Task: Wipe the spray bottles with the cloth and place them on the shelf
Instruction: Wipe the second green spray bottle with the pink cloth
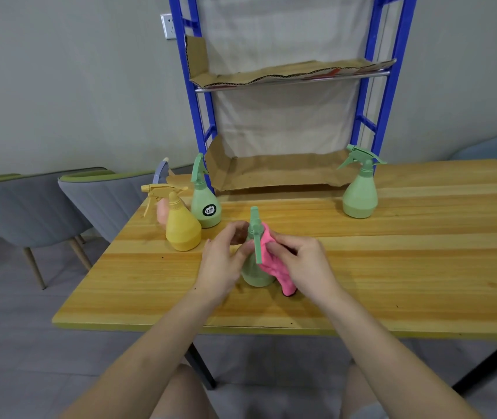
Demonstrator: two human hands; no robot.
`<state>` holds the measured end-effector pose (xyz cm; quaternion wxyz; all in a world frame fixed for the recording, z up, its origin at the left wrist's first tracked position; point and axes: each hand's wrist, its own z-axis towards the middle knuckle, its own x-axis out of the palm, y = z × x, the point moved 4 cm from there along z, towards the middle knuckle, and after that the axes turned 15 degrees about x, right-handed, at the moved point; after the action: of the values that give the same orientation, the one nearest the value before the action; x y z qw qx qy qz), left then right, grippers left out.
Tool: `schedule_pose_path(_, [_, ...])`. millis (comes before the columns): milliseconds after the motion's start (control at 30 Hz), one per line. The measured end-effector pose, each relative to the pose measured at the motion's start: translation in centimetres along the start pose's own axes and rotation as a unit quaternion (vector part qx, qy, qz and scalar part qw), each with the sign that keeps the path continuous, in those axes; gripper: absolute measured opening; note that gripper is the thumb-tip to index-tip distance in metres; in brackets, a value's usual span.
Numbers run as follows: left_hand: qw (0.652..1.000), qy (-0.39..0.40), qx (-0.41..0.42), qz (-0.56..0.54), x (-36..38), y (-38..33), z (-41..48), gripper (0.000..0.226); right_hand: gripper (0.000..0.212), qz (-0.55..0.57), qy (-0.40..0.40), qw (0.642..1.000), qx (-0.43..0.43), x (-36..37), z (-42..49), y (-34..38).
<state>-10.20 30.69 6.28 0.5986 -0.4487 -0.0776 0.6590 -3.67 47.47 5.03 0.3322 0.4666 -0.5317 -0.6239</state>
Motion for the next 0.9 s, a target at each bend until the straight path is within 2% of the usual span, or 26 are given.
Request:
schedule_pose_path(233, [0.999,-0.020,-0.015,-0.023,0.5,1.2,-0.2,0.032,0.031,-0.063,-0.020,0.996,0.057,-1.0,-0.5,-3.4])
schedule_pose_path(467, [0.999,-0.032,-0.006,-0.018,0.3,1.4,-0.4,0.031,0.029,-0.019,-0.013,1.000,-0.008,0.5,-0.2,0.8])
schedule_pose_path(700, [0.995,-0.073,-0.042,-0.045,0.2,1.0,-0.6,0.033,0.027,-0.083,-0.038,0.996,0.024,-0.6,-0.2,-2.3])
schedule_pose_path(900, [0.992,-0.076,-0.049,-0.083,0.3,0.7,-1.0,0.024,0.031,-0.040,-0.030,0.999,-0.012,-0.3,-0.1,-0.5])
